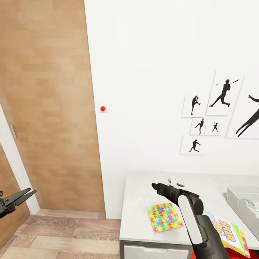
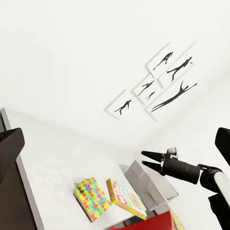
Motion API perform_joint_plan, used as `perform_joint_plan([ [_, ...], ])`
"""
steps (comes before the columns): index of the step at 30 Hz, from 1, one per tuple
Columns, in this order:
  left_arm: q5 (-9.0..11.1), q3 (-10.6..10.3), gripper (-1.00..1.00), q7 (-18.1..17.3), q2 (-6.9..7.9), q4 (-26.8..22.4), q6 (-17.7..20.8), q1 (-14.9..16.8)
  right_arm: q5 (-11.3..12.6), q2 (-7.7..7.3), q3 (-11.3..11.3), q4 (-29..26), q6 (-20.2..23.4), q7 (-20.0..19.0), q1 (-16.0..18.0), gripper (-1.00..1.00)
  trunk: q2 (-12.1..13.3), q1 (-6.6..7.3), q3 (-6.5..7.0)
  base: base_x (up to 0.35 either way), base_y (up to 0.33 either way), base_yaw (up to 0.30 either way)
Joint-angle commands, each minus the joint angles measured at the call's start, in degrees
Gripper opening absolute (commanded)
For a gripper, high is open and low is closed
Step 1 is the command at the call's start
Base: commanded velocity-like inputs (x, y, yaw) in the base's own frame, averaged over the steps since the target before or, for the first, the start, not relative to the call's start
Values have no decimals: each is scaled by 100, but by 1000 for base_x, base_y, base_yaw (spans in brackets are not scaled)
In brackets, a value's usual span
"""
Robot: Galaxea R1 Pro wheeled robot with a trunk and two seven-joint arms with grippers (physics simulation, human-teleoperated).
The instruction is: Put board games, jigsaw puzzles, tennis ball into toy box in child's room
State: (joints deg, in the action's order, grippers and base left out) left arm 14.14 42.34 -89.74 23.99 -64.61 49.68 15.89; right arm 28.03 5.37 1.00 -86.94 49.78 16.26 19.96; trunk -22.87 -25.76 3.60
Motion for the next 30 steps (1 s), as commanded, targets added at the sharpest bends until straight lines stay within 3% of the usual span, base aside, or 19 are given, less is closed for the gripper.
perform_joint_plan([
  [1, -8, 2, 100, -26, 1, 1, 60, 1, 60, 2, 5, -3, 13, 57, 4, 100, -5, -2, -12, 4, -3, -71],
  [30, -7, 1, 100, -26, 1, 1, 53, 2, 44, -7, 39, 1, 11, 59, 8, 100, -5, -2, -287, 22, -16, -77],
])
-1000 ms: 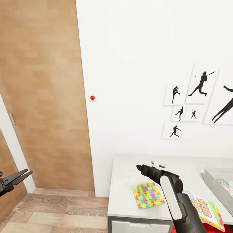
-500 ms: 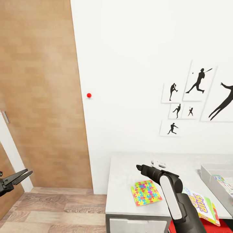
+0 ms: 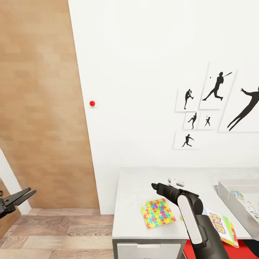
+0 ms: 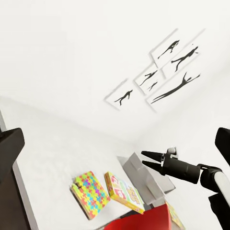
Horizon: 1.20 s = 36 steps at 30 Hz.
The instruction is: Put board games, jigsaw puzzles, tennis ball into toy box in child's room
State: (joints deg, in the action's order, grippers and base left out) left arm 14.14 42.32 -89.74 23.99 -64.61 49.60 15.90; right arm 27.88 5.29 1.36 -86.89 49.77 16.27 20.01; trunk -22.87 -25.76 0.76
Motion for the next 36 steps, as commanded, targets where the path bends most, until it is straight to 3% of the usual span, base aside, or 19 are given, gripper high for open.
perform_joint_plan([
  [1, -8, 3, 100, -26, 1, 1, 60, 1, 59, 3, 4, -4, 13, 56, 3, 100, -5, -2, -12, 6, -4, -77],
  [23, -8, -5, 100, -26, -15, -27, 65, 1, 75, 5, 18, -21, 16, 44, -5, 100, -5, -2, -220, 7, -91, -76],
  [29, -8, 12, 100, -26, -105, -28, 60, 1, 73, 6, 25, -37, 16, 44, -6, 100, -5, -2, -277, 29, -65, -75],
  [36, 0, 45, 100, -26, -105, -32, 61, 1, 72, 21, 22, -34, 8, 49, -6, 100, -5, -2, -331, 6, -6, -66],
])
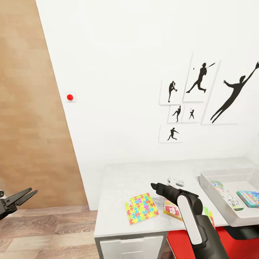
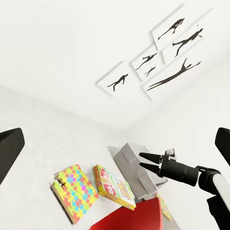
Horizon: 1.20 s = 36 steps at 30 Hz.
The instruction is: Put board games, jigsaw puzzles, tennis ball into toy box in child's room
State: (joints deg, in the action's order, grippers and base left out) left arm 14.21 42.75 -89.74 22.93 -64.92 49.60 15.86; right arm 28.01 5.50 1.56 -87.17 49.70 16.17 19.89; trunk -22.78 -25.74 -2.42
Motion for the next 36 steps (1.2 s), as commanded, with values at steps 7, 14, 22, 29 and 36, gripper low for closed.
perform_joint_plan([
  [7, -15, -8, 100, -26, -16, -3, 60, 13, 58, -4, 2, 3, 7, 62, 6, 100, -14, -4, -18, 142, 0, -6],
  [14, -15, -4, 100, -26, -3, -3, 67, 14, 56, 1, 10, 2, 5, 62, 6, 100, -14, -4, -19, 111, 0, 0],
  [22, -15, 3, 100, -26, -1, -3, 65, 14, 77, -4, -1, 27, 8, 33, 6, 100, -14, -4, -26, 109, 0, 0],
  [29, -15, -2, 100, -26, -5, -3, 64, 15, 64, -1, -10, 205, 6, 45, 20, 100, -14, -4, -80, 8, 0, 0],
  [36, -15, -4, 100, -26, 2, -3, 67, 21, 56, 1, -10, 479, 1, 48, 109, 100, -14, -4, -146, 0, 0, 0],
])
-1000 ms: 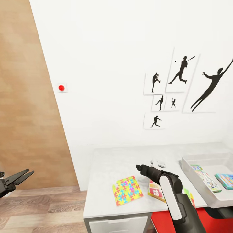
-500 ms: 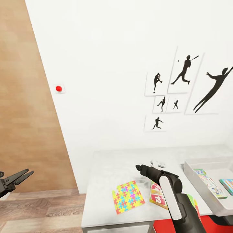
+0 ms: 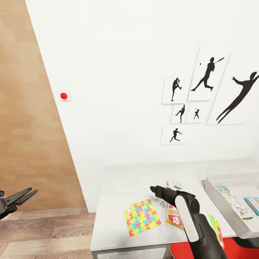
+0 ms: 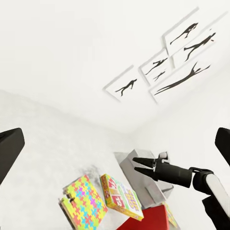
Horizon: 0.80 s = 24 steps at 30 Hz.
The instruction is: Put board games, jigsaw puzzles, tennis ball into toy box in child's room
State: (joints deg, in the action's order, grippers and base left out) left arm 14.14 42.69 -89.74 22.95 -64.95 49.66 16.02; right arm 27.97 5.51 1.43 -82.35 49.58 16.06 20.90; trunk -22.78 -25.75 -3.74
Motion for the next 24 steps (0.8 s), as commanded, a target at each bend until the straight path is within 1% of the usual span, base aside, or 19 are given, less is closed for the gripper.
perform_joint_plan([
  [1, -8, 2, 100, -26, 5, 0, 61, 6, 60, -3, 7, 128, 12, 58, 92, 100, -14, -3, -23, 0, 0, 0],
  [5, -8, 4, 100, -26, 23, 0, 56, 12, 57, -7, 12, 598, -17, 41, 281, 100, -14, -3, -61, 0, 0, 0],
  [12, -8, 13, 100, -26, 43, -4, 52, 42, 52, 23, 9, 930, -56, 52, 443, 100, -14, -3, -128, 0, 0, 0],
  [17, -8, 5, 100, -26, 45, -8, 52, 59, 44, 49, 12, 1408, -141, 56, 712, 100, -14, -3, -175, 0, 0, 0],
  [18, -8, 4, 100, -26, 49, -9, 52, 64, 43, 53, 15, 1652, -252, 55, 829, 100, -14, -3, -184, 0, 0, 0],
  [19, -8, 4, 100, -26, 52, -9, 52, 66, 43, 56, 17, 1770, -305, 55, 883, 100, -14, -3, -194, 0, 0, 0],
  [20, -8, 5, 100, -26, 58, -11, 52, 70, 39, 62, 34, 2050, -433, 55, 1017, 100, -14, -3, -203, 0, 0, 0],
  [21, -8, 7, 100, -26, 72, -13, 52, 76, 30, 66, 76, 2357, -575, 54, 1178, 100, -14, -3, -213, 0, 0, 0],
  [22, -8, 8, 100, -26, 77, -14, 52, 78, 24, 67, 107, 2516, -653, 52, 1263, 100, -14, -3, -222, 0, 0, 0],
  [24, -8, 8, 100, -26, 93, -16, 55, 82, -4, 63, 291, 3136, -1009, 38, 1564, 100, -14, -3, -241, 0, 0, 0],
])
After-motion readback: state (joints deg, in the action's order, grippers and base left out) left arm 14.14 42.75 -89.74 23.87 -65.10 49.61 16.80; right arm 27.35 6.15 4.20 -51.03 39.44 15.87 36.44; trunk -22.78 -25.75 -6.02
